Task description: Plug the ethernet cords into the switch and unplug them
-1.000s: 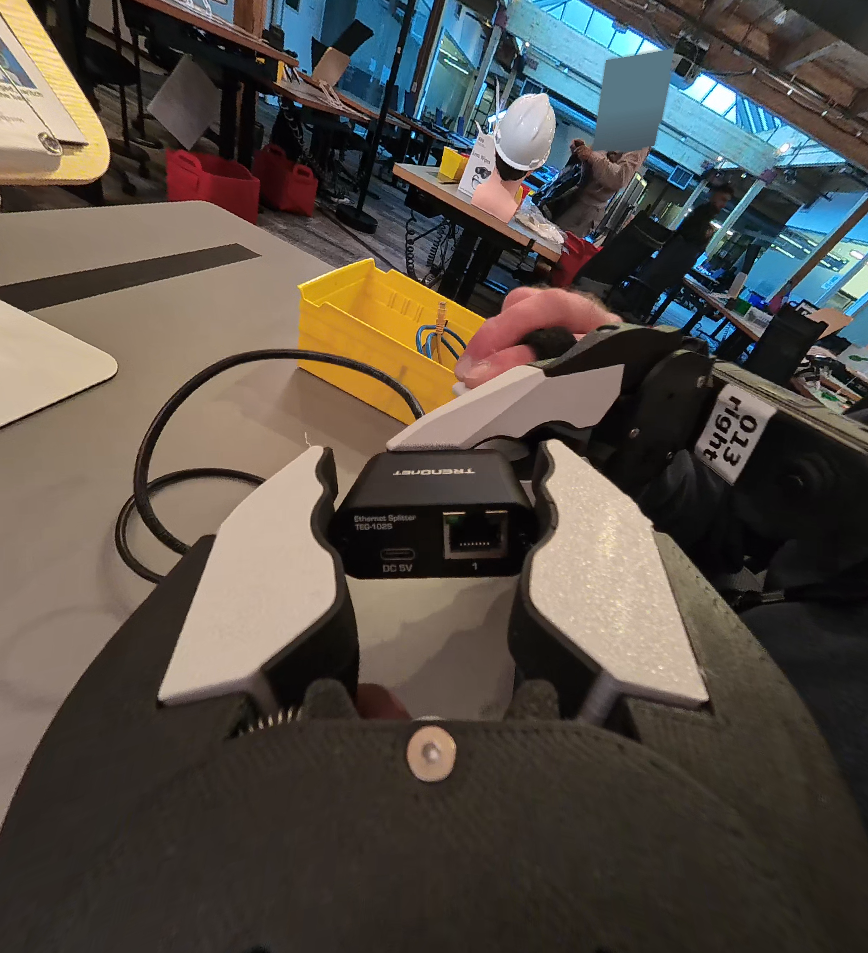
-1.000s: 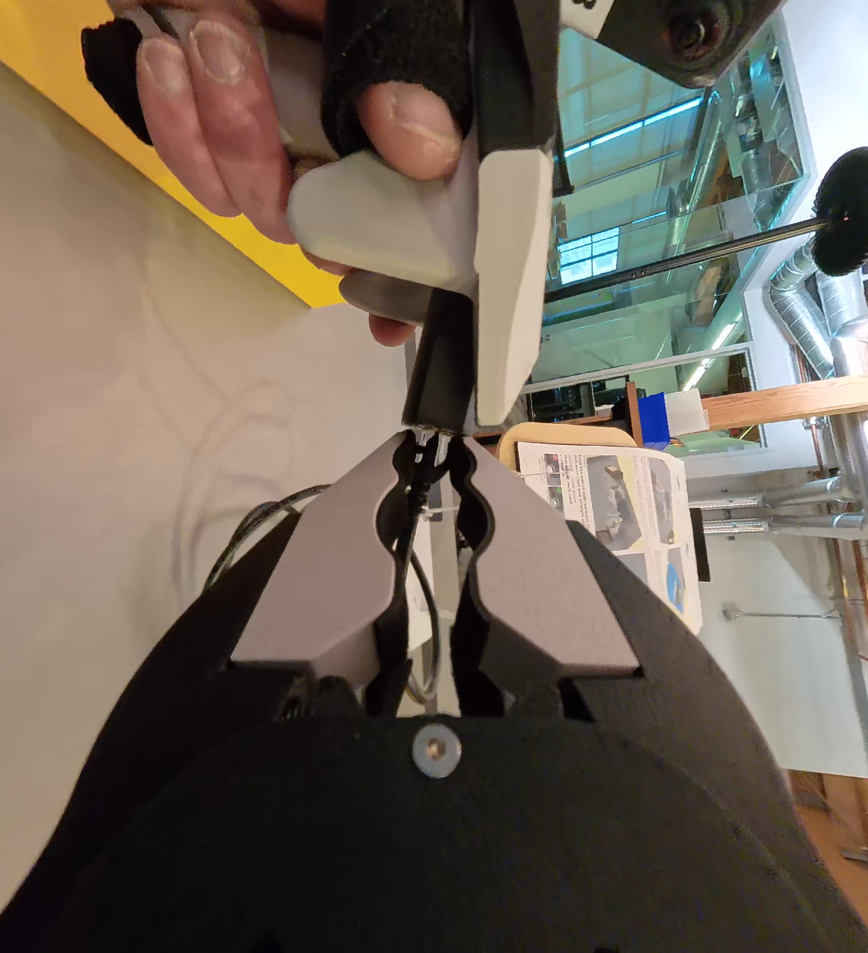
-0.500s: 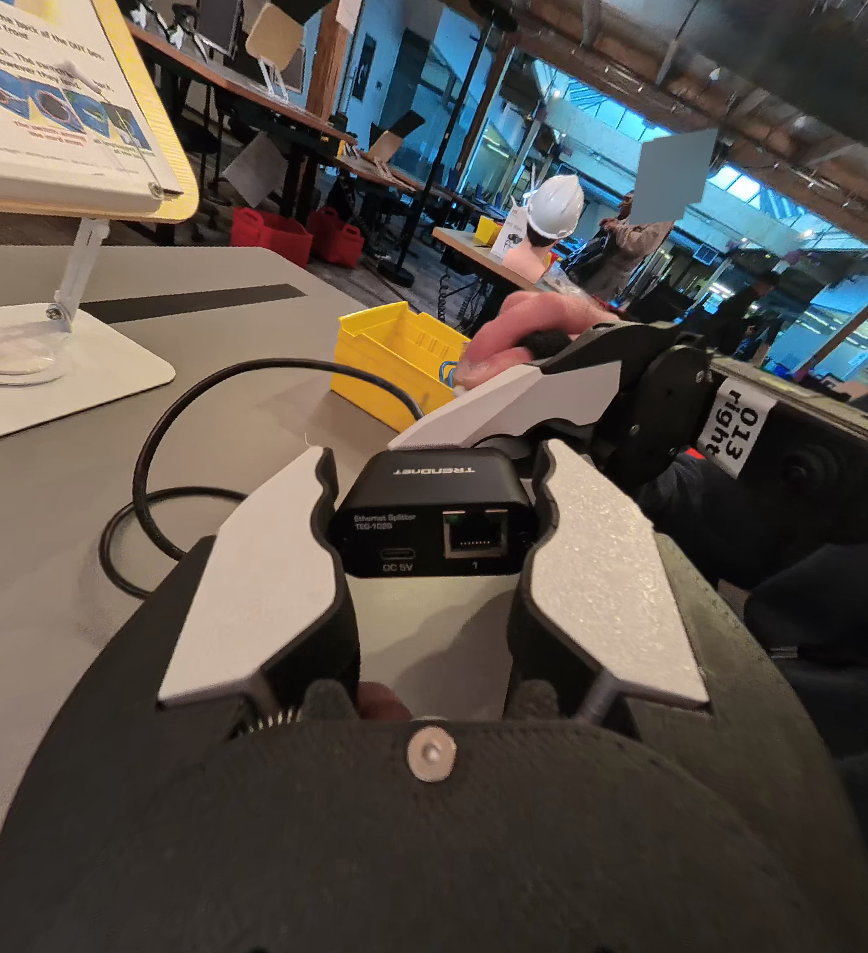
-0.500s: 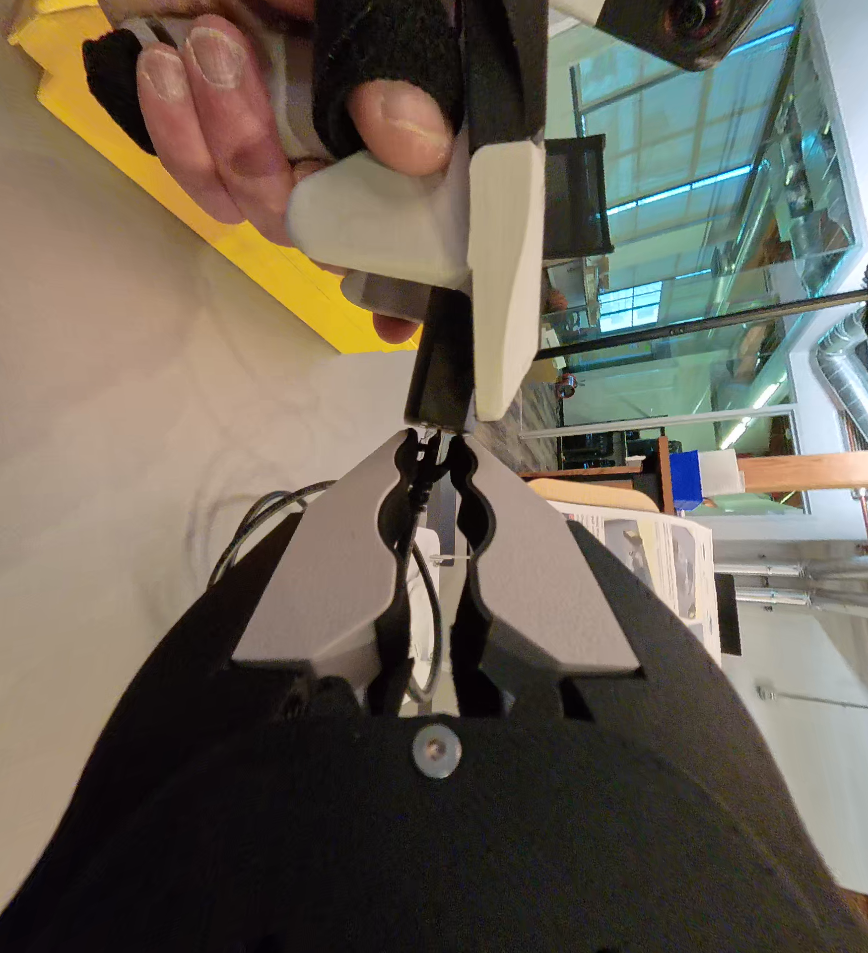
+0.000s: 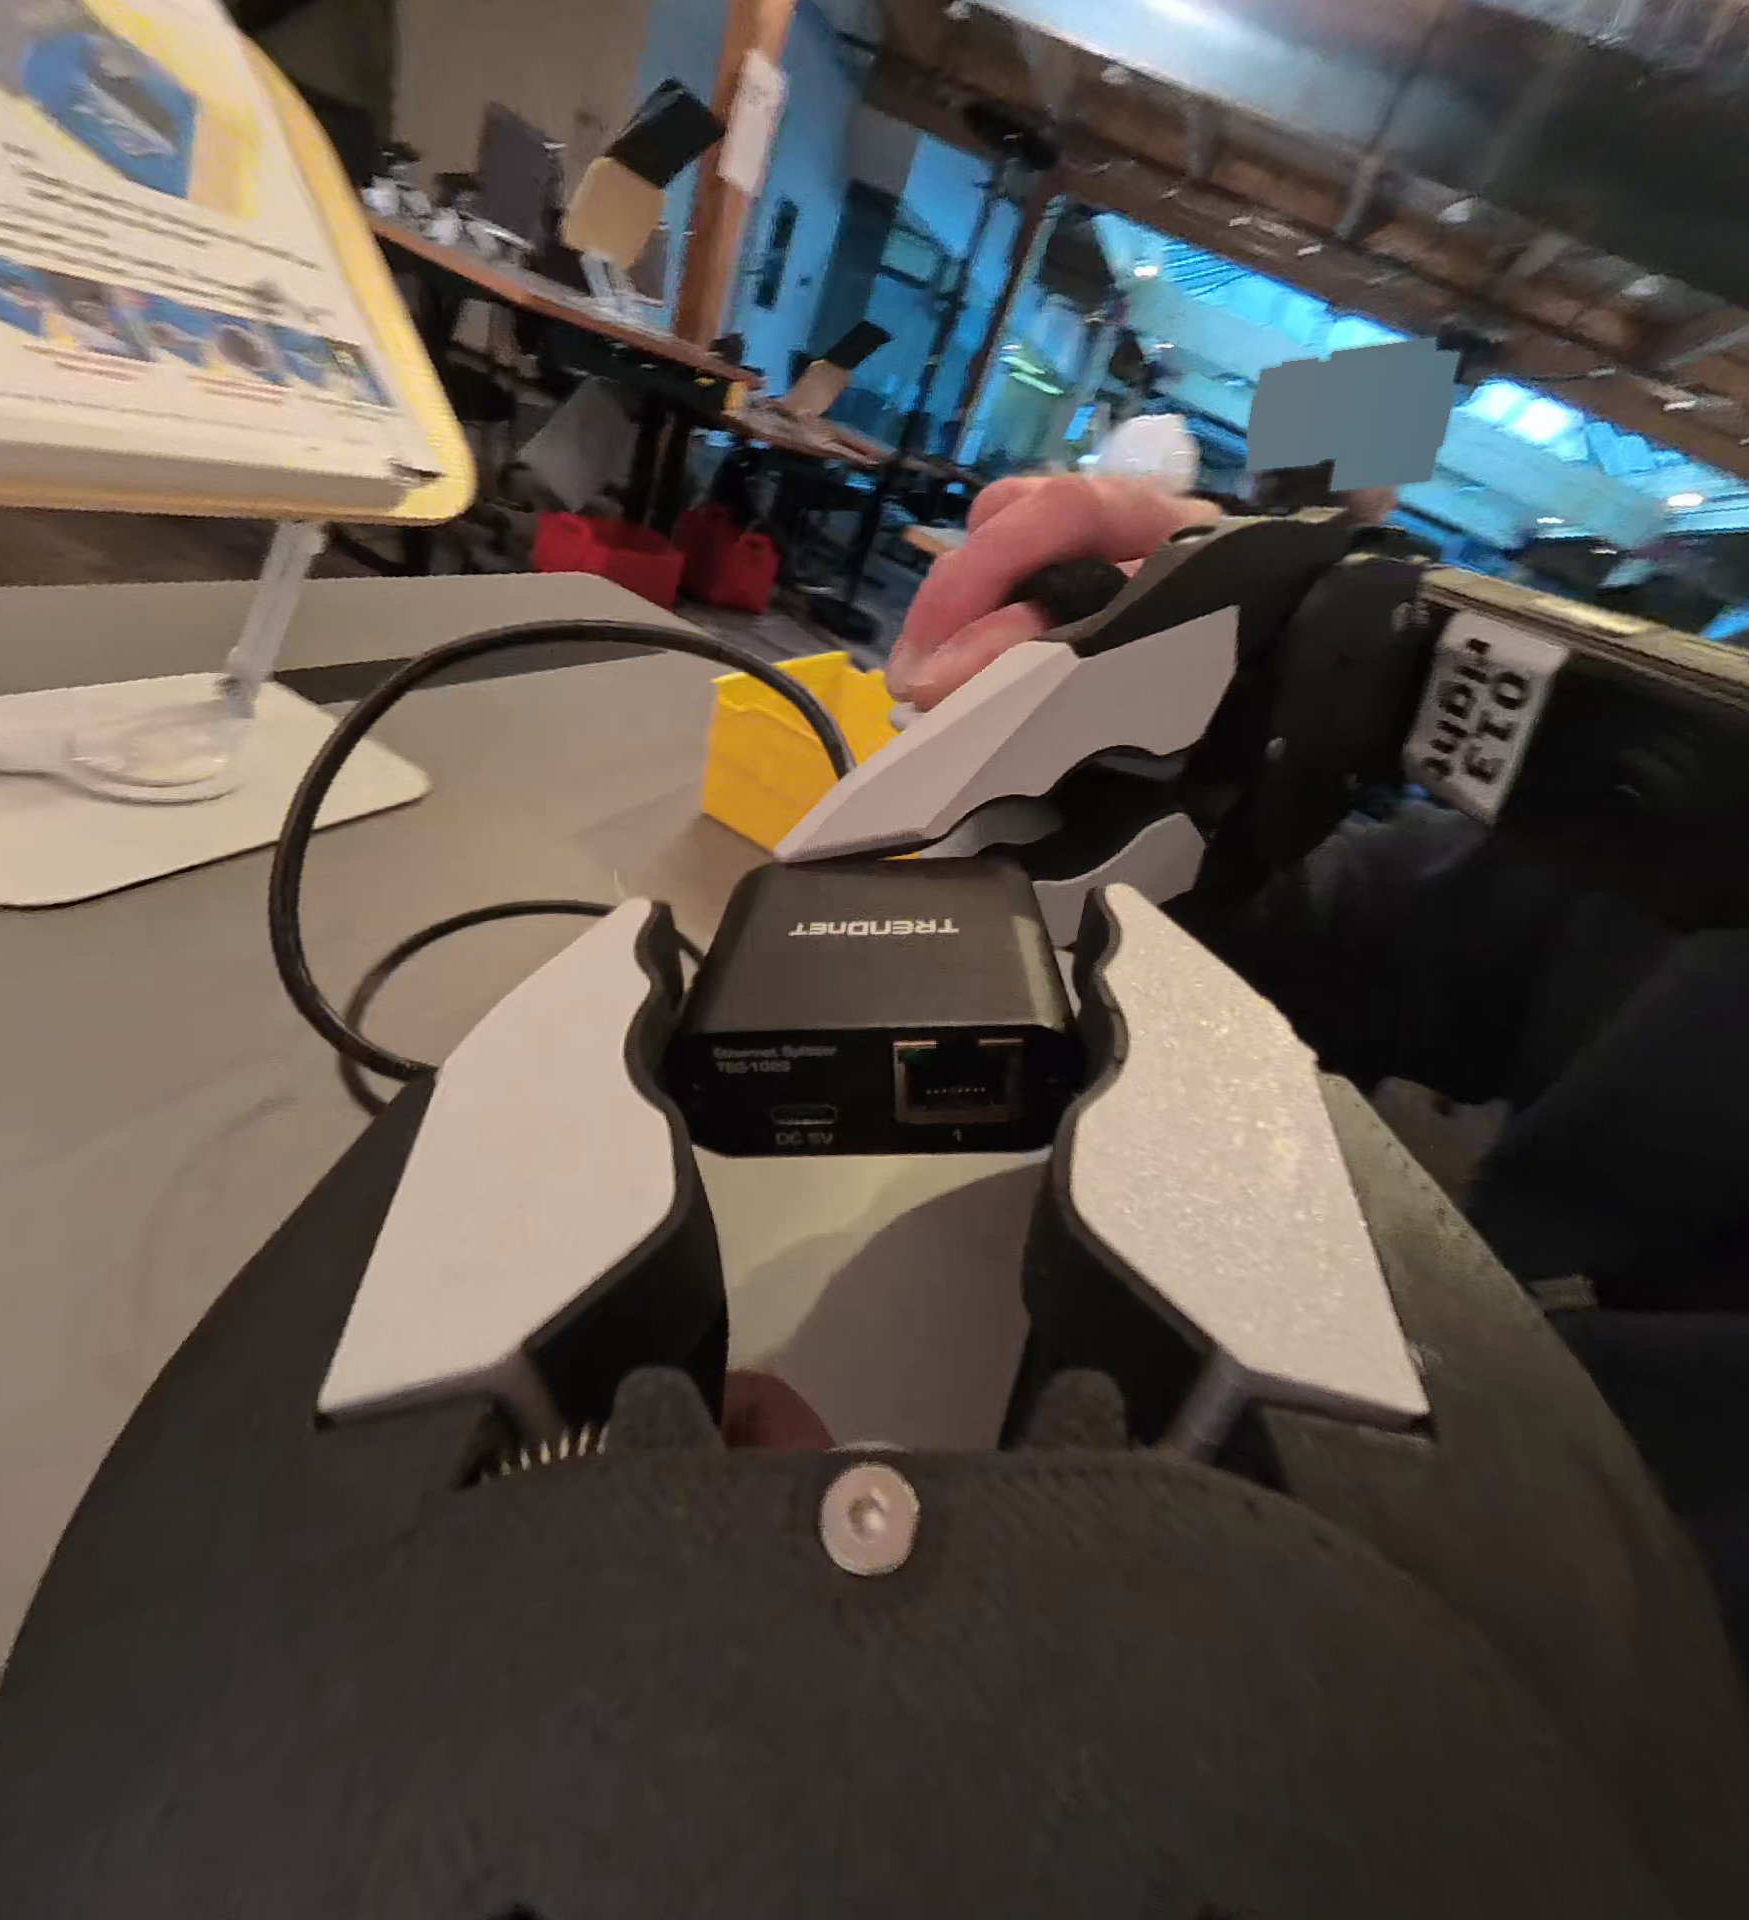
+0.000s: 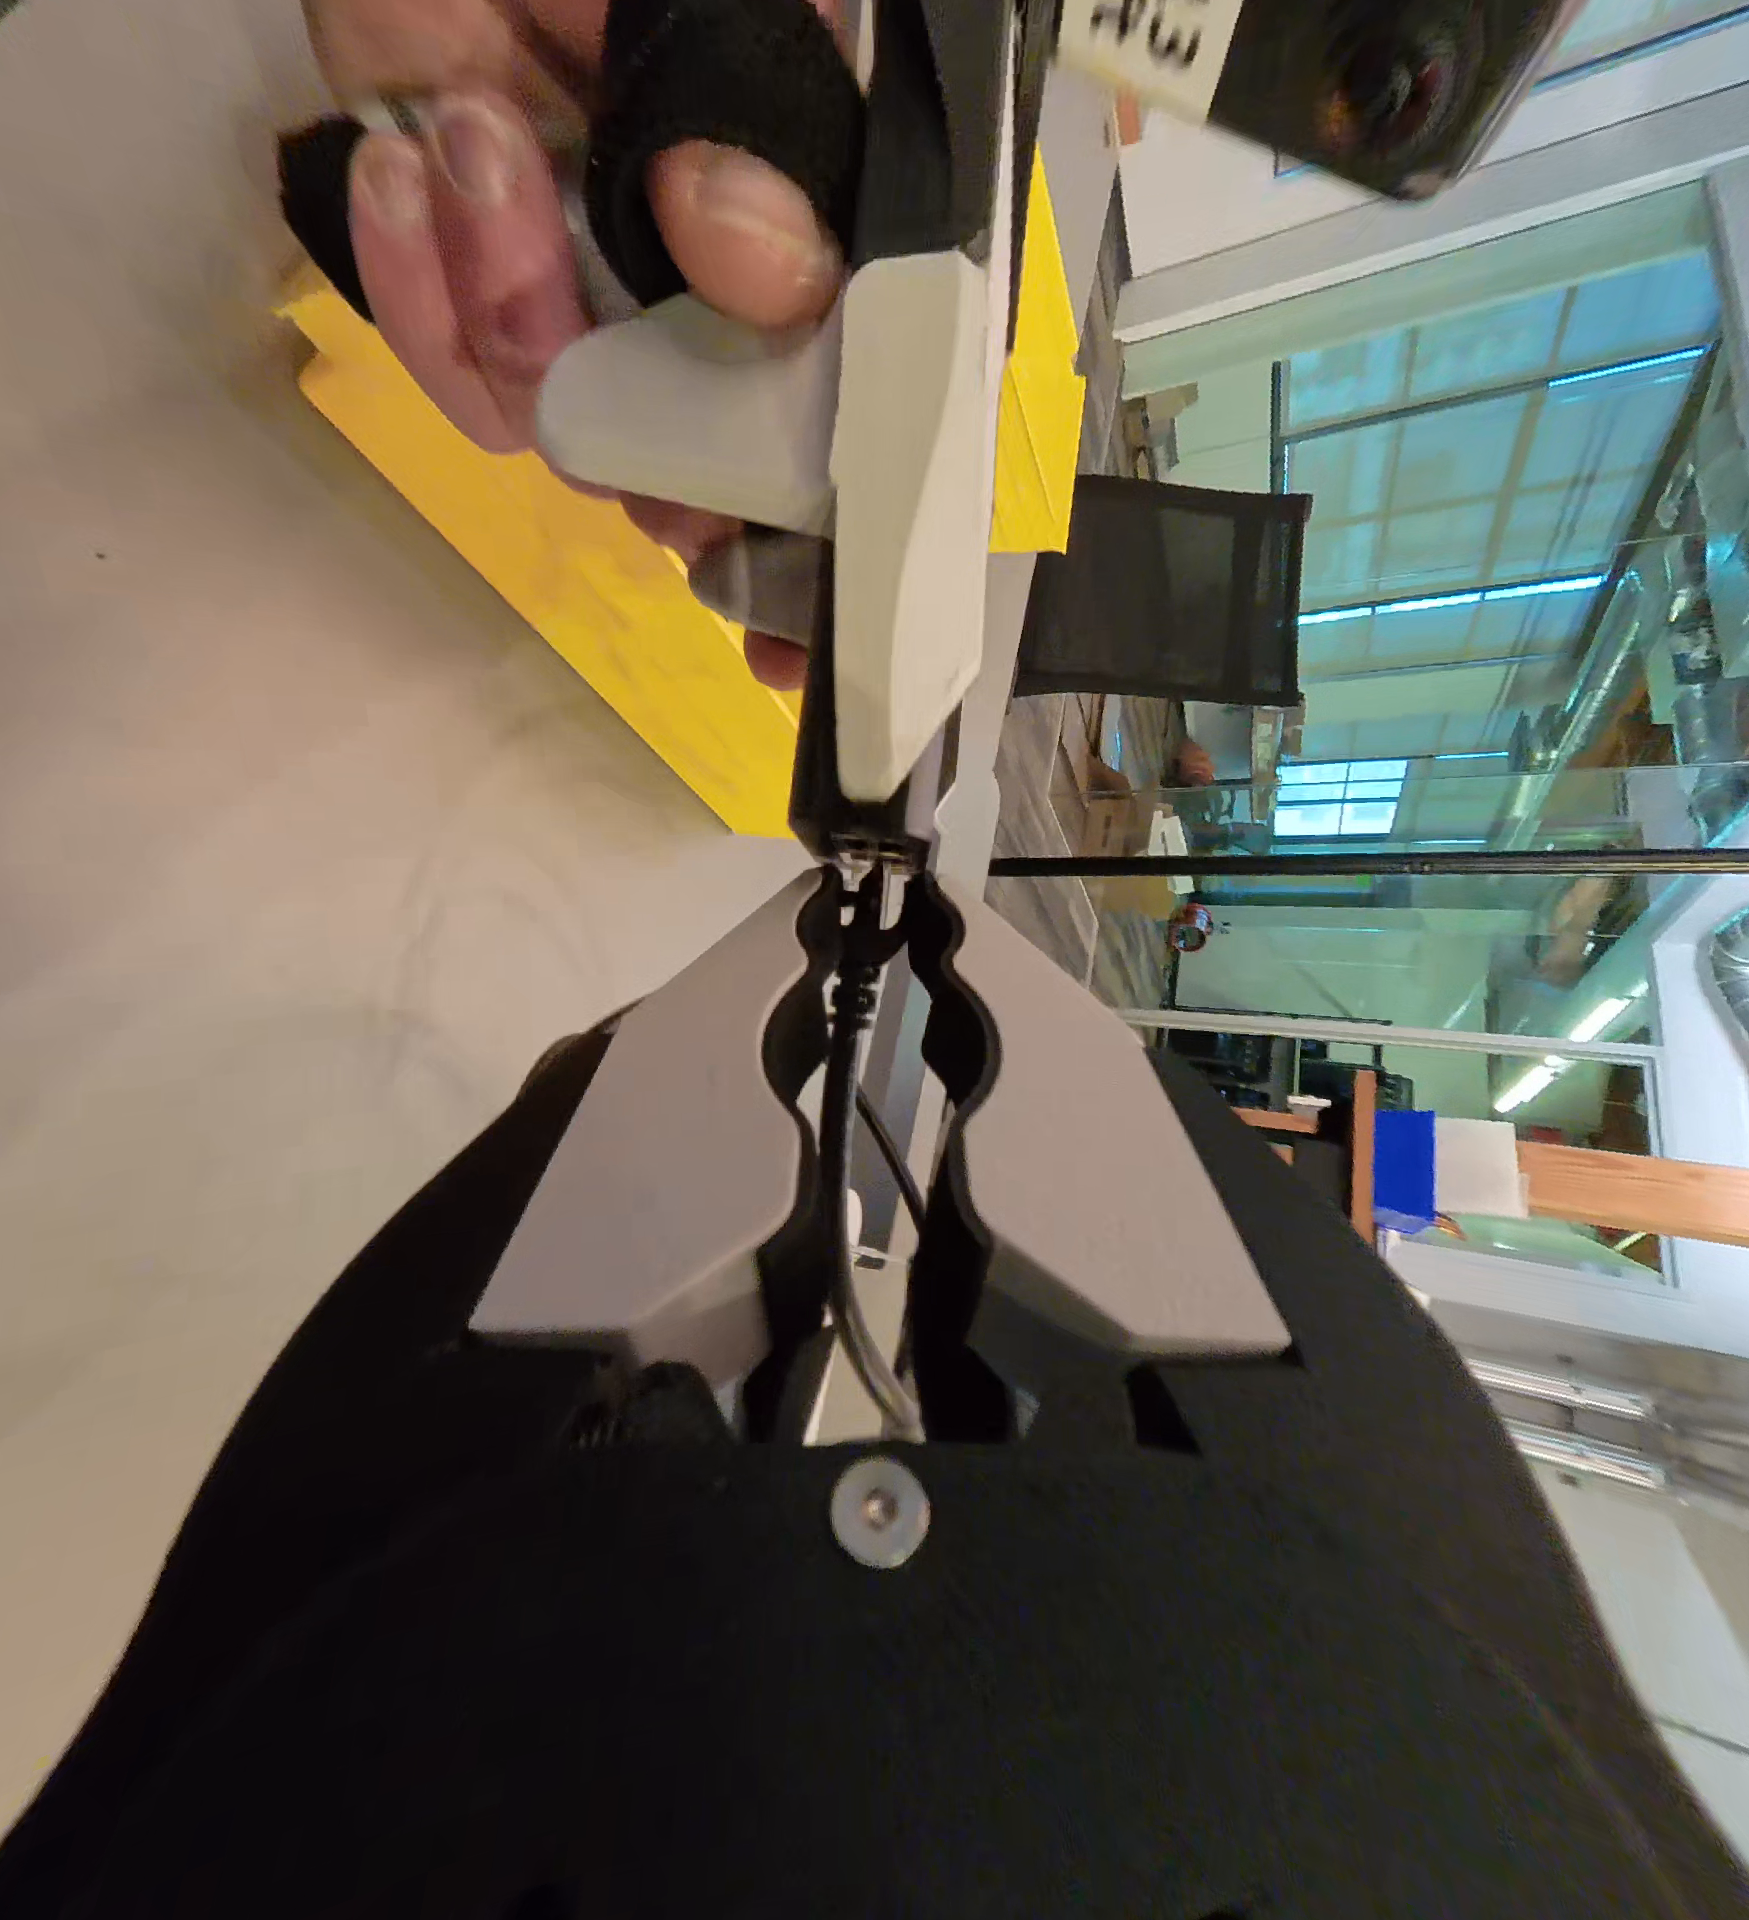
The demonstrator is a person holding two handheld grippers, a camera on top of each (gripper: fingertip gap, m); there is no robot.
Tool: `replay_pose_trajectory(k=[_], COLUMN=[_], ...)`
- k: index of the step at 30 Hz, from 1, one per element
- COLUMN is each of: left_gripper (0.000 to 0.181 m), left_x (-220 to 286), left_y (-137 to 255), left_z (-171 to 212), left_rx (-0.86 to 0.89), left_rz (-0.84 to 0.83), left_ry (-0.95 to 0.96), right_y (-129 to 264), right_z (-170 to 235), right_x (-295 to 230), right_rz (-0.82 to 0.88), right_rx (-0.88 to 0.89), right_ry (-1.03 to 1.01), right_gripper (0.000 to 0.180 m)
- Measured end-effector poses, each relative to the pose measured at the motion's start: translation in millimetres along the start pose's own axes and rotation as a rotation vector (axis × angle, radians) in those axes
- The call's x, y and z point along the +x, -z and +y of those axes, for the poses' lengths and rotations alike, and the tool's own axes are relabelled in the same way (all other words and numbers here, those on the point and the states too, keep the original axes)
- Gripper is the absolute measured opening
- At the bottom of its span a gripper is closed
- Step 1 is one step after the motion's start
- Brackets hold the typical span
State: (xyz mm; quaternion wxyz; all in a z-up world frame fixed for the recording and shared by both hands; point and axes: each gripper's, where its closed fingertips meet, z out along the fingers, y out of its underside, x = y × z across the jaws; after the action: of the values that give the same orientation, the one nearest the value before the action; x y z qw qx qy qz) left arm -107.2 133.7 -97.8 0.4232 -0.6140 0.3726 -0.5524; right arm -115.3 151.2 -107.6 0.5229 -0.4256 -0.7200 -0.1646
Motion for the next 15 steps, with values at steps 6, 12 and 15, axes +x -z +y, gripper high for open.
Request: replay_pose_trajectory(k=[6, 12, 15], left_gripper=[0.073, 0.073, 0.073], left_x=[-5, 13, 6], left_y=[10, 11, 9], left_z=[-10, -15, -16], left_rx=[-0.001, 0.06, 0.079], left_rz=[-0.09, 0.09, 0.067], left_ry=[0.015, -0.006, -0.015], right_y=[-11, 7, 2], right_z=[-3, -14, -10], right_x=[8, 15, 17], right_rz=[0.025, 0.006, 0.03], right_rx=[-0.044, 0.033, 0.029], right_ry=[0.01, 0.046, 0.054], right_gripper=[0.011, 0.012, 0.012])
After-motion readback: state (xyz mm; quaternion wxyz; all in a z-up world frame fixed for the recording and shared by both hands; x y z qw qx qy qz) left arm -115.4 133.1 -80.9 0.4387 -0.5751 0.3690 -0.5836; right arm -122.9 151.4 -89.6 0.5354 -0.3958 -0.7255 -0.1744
